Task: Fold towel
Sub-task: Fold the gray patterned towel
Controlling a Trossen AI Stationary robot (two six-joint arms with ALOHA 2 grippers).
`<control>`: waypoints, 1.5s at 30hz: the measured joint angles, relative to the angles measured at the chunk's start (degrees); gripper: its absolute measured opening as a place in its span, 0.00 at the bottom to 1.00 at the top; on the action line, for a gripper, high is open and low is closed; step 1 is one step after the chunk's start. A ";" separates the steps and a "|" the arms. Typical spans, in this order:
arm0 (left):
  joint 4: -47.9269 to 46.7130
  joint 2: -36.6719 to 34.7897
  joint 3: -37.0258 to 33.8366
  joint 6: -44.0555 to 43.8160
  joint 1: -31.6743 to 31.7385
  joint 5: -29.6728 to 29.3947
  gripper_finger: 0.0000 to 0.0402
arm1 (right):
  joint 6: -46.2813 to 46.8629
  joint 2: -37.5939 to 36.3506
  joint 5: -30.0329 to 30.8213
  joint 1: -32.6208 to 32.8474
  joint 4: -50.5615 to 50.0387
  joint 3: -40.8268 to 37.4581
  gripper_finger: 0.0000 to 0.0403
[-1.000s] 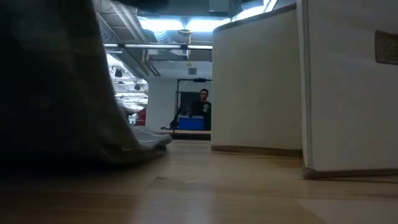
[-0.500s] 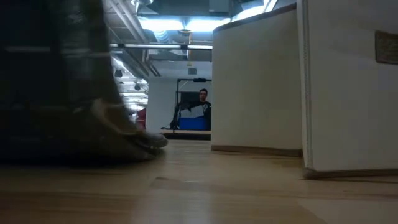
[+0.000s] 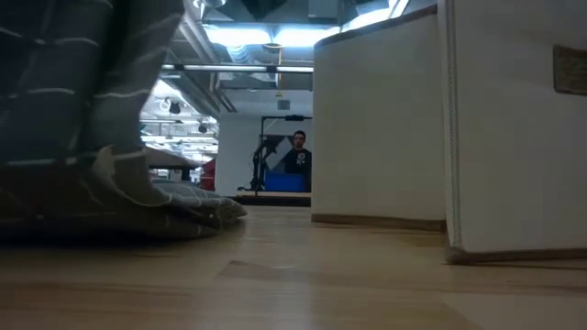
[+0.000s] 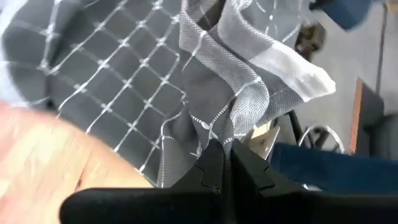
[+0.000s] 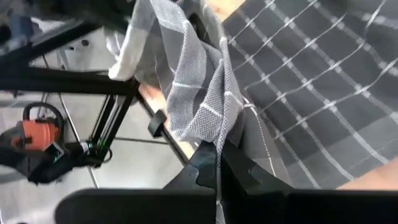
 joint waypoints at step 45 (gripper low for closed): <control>-13.35 1.30 -12.94 -12.71 23.90 -3.12 0.34 | -4.68 3.63 11.57 -8.58 -20.78 -1.77 0.39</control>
